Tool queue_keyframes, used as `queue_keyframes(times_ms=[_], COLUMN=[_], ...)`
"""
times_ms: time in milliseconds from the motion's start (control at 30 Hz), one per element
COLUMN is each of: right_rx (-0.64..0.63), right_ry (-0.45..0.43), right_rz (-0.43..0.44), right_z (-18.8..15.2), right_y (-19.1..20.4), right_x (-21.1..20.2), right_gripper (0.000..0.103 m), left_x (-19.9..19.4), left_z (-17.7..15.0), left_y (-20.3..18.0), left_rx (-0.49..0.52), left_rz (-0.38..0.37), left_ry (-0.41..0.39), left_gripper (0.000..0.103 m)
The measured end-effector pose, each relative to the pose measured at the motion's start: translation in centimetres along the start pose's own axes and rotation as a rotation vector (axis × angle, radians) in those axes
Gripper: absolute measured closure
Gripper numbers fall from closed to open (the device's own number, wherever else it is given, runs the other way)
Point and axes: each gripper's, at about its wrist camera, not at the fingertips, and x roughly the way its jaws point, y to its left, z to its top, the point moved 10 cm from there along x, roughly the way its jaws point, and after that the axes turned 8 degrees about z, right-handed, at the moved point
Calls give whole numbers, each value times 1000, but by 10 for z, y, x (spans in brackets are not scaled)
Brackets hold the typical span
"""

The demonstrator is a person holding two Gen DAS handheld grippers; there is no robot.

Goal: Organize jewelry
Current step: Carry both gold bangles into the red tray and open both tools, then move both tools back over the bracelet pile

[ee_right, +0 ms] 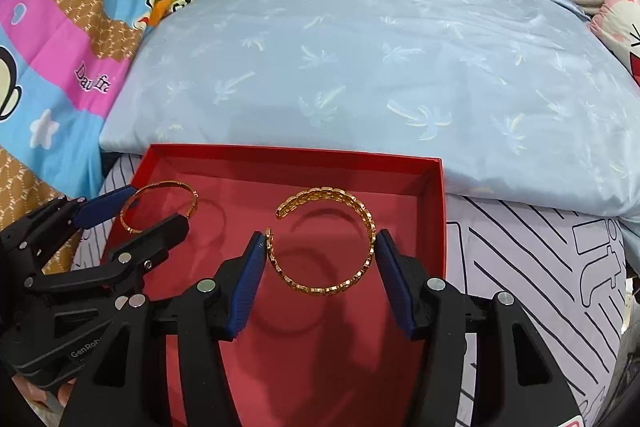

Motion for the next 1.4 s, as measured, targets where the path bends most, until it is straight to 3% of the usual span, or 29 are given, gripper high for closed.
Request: queue_keyframes(times_ms=[133,400,700,1033,1400], right_rx=[-9,-28,-38,-57,-50], right_ry=[12,-25,-86,-146,-115], right_rz=[-5,-20,4,21,0], right_z=[-2,2,-20,-105,-215], right_y=[-2,2,17,41,53], right_x=[5,-9,-64,-134,-157], right_gripper=[48,41,41,41,41], left_x=[11,4,-56,-140,-174], left_z=[2,4,-9,-81,-186], left_y=[1,5,15,14,4], left_rx=[-9,-22,-49,-43,-38], left_rz=[-1,28,29,50,59], left_ry=[28,0,-75,-140,-111], left_gripper=[45,42,37,37,37])
